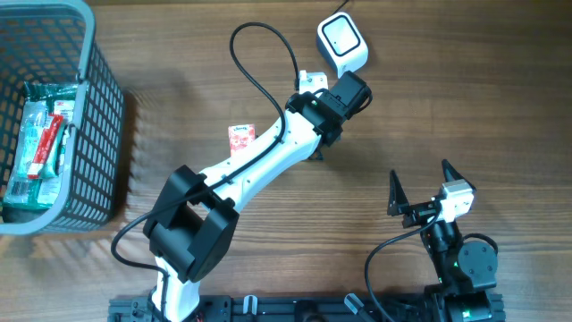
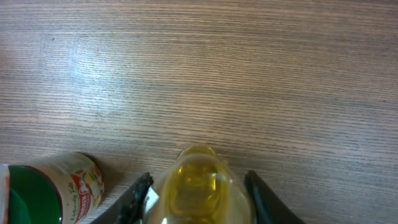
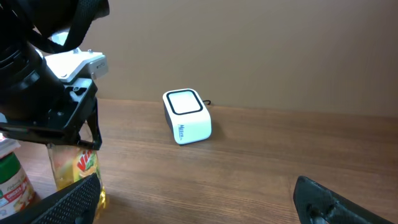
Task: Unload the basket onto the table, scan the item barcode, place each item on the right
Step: 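Carry the Vim bottle right of the tissue pack, near the scanner, then set the Vim bottle upright on the table and release it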
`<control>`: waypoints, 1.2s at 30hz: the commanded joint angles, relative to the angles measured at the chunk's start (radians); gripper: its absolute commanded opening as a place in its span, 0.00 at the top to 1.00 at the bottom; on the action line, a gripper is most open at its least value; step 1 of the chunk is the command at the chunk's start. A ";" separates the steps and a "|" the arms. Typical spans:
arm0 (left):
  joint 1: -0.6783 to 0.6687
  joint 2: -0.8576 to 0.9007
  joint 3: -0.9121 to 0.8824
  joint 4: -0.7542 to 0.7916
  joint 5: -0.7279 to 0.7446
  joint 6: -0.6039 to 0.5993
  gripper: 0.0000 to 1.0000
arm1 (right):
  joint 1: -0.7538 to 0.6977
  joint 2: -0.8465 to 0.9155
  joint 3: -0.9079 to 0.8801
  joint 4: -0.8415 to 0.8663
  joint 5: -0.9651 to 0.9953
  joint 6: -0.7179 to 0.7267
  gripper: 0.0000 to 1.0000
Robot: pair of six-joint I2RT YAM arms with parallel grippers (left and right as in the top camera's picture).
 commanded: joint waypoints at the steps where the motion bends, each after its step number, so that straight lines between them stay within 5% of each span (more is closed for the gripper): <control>1: 0.004 0.000 -0.001 0.004 0.024 -0.016 0.53 | -0.005 -0.006 -0.001 0.002 0.010 -0.011 0.00; 3: 0.004 0.000 -0.001 0.000 0.024 -0.016 0.24 | -0.005 -0.006 -0.001 0.002 0.010 -0.011 0.00; 7: 0.005 -0.034 0.000 -0.002 0.023 -0.015 0.00 | -0.005 -0.006 -0.001 0.002 0.010 -0.012 0.00; 26: 0.010 -0.304 0.003 -0.031 0.024 0.105 0.00 | -0.005 -0.006 -0.001 0.002 0.010 -0.011 0.00; 30: 0.010 -0.304 0.003 -0.042 0.039 0.265 0.00 | -0.005 -0.006 -0.001 0.002 0.010 -0.011 0.00; 36: 0.026 -0.308 0.008 -0.022 0.034 0.332 0.00 | -0.005 -0.006 -0.001 0.002 0.010 -0.011 0.00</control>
